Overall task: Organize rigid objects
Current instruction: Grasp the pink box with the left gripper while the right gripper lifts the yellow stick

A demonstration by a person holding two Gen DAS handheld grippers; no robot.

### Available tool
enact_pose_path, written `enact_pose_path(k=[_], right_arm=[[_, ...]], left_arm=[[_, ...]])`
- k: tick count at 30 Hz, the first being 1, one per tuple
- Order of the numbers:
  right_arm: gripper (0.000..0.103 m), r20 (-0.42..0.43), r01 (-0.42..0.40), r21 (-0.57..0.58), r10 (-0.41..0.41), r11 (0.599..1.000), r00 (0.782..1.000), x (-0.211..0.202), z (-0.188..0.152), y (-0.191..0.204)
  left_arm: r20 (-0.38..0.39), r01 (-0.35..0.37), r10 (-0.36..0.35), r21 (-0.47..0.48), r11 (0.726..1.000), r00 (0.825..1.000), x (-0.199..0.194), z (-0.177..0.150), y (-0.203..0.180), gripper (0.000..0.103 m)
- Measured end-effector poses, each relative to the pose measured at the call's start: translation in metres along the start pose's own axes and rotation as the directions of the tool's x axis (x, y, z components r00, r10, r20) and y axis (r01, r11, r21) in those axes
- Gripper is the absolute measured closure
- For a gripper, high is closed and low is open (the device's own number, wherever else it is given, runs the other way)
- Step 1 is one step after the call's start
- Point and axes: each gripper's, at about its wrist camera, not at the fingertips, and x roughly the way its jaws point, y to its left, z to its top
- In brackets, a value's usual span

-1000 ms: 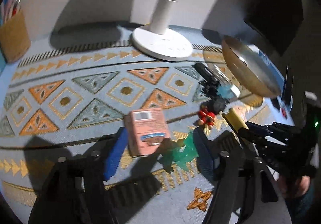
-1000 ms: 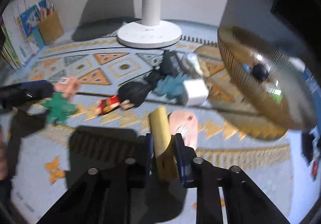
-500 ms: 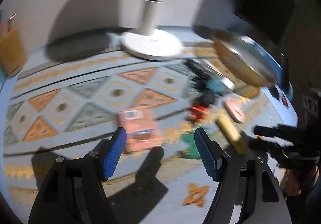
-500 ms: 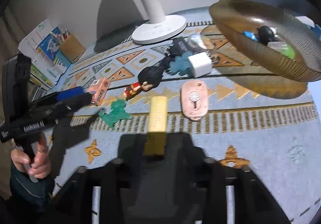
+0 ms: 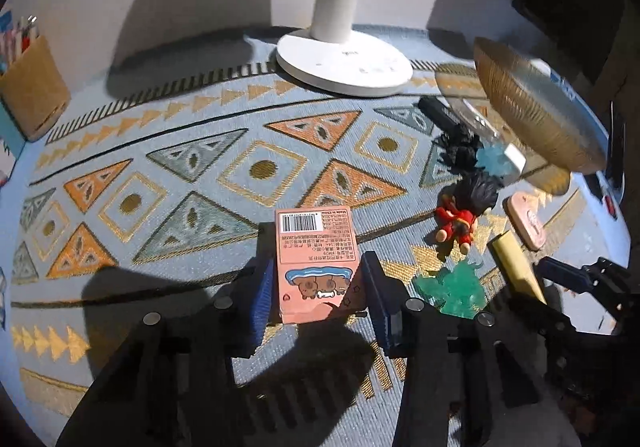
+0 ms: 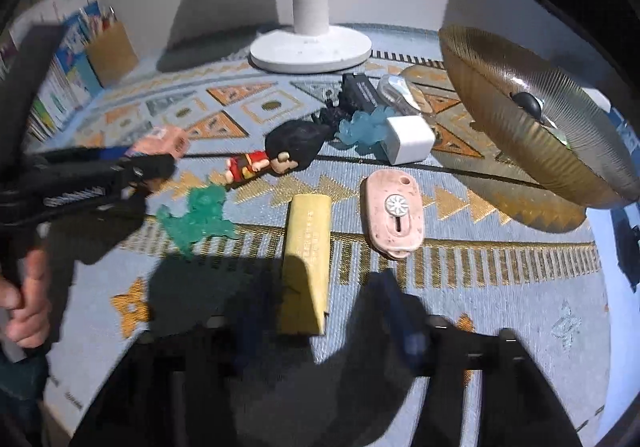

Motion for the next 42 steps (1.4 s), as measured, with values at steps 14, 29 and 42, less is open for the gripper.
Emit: enact_pose_path(k=[14,29,42], right_arm=[[0.08,-0.022,-0.149,-0.036,0.148,0.988,0.989,-0.034,-0.037,-0.009],[0.066,-0.01,-0.05,-0.029,0.05,0.998,0.999,-0.027,-0.042,0.004],[0.08,0.15,-0.28,0.039,0.271,0.959,0.951,-0.08,-0.027,-0.012]], left_arm=[[0.027,0.071,-0.07,-0.025,0.997,0.997,-0.028,-0.039,0.01,0.065],[0.017,-0.054,0.053,0.045,0.998,0.998,-0.021,-0.045,-0.011,0.066],[0.23,0.073,-0.094,0.098,0.992,0.969,-0.099,-0.01,-0.046,0.066]])
